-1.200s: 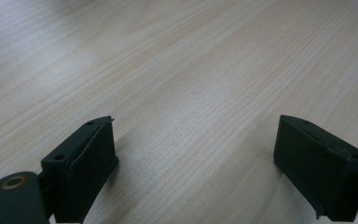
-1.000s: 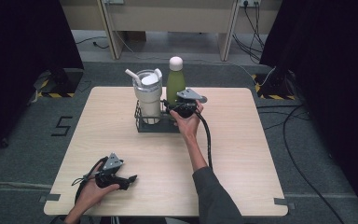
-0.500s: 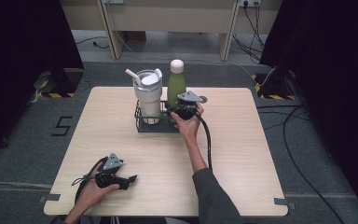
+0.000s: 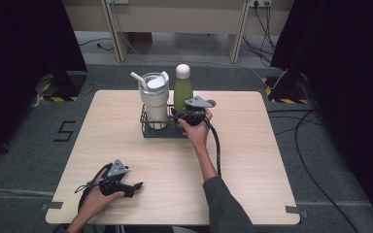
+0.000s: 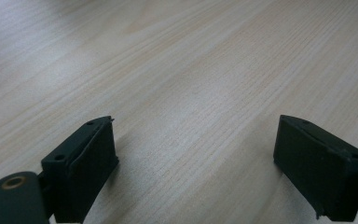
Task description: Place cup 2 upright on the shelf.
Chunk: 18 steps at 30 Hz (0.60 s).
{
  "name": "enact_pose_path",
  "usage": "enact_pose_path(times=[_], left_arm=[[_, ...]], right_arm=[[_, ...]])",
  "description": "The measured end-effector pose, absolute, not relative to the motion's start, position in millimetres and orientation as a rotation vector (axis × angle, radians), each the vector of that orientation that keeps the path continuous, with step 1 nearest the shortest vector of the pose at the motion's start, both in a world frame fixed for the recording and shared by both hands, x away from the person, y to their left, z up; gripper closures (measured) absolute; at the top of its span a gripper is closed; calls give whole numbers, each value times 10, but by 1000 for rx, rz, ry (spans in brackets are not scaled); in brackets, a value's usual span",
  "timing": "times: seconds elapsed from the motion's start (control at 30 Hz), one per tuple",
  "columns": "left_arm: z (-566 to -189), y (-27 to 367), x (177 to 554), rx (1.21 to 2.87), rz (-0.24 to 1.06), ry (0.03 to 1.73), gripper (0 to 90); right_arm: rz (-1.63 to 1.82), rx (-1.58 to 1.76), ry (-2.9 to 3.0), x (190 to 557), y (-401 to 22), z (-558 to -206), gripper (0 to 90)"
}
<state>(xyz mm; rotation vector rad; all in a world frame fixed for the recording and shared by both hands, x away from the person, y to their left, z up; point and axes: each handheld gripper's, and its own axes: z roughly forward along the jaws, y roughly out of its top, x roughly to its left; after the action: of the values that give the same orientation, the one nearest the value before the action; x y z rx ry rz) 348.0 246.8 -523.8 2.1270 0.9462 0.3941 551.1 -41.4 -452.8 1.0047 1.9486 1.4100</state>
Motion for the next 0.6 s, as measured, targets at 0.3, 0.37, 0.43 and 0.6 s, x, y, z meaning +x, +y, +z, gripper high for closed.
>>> enact_pose_path(times=[0.3, 0.37, 0.43, 0.6], left_arm=[[-5238, 2468, 3480, 2127, 394, 946, 120], [-5238, 2469, 3480, 2128, 394, 946, 120], [-5238, 2468, 3480, 2127, 394, 946, 120], [-5238, 2469, 3480, 2128, 395, 946, 120]], right_arm=[[1380, 969, 1966, 5479, -440, -4502, 182], [1368, 947, 1969, 5453, -445, -4497, 182], [1372, 946, 1961, 5433, -452, -4493, 184], [1396, 943, 1958, 5355, -538, -4452, 168]])
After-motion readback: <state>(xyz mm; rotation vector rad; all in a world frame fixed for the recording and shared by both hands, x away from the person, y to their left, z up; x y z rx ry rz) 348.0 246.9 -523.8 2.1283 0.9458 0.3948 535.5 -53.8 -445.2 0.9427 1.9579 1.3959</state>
